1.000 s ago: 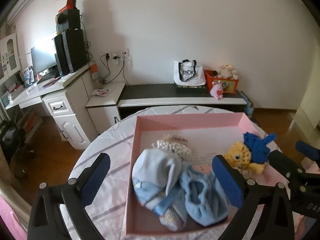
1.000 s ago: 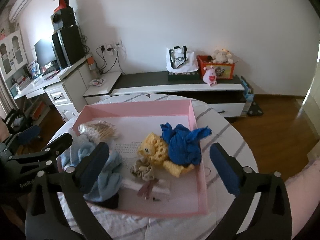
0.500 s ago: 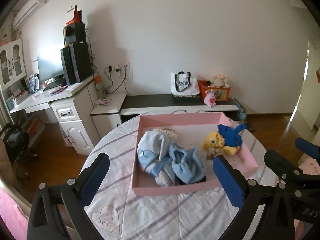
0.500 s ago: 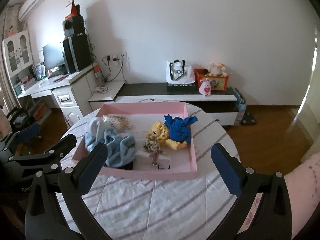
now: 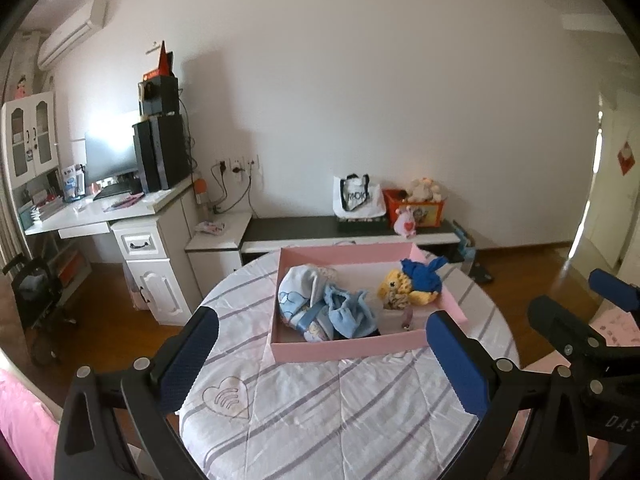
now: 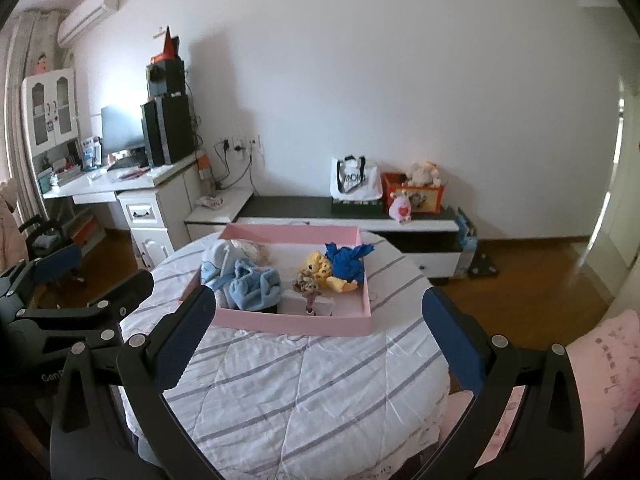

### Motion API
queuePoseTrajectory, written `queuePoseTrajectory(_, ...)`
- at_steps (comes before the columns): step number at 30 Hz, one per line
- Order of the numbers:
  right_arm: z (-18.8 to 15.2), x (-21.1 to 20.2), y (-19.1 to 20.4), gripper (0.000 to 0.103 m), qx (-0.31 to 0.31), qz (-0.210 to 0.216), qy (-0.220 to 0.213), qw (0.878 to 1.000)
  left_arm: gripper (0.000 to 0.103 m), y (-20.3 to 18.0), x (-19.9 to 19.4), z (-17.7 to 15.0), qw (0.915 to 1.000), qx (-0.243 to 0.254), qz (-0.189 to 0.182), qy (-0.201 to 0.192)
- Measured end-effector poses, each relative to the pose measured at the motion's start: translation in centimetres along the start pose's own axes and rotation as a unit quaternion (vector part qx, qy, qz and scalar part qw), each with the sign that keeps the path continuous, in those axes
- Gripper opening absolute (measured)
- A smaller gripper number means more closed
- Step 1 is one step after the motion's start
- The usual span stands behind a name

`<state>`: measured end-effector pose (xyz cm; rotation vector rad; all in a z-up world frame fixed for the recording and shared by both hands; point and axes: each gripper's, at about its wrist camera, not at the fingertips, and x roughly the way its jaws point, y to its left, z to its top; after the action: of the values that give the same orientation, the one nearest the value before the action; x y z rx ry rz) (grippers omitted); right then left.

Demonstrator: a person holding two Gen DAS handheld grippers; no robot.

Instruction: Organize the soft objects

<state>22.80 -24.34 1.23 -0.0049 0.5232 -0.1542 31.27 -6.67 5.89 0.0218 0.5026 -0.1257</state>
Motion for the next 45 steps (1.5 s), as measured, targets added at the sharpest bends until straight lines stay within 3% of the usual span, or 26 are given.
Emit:
queuePoseTrajectory(21, -1.2, -14.3, 2.2, 0.103, -0.012, -0.012, -0.129, 0.991, 0.103, -1.4, -17.0, -4.8, 0.9929, -0.014, 0.024, -0.116)
queuePoseTrajectory(30, -1.8, -17.5, 2.8, 0.103, -0.016, -0.029, -0.161, 0.986, 0.103, -2.2, -20.1, -6.7, 0.9891, -0.010, 0.036, -0.143)
queuePoseTrajectory(45, -2.4, -19.8, 3.1, 0.103, -0.020, -0.033, -0.175, 0.984, 0.103, -2.7, -21.6, -8.0, 0.9881, -0.016, 0.041, -0.147)
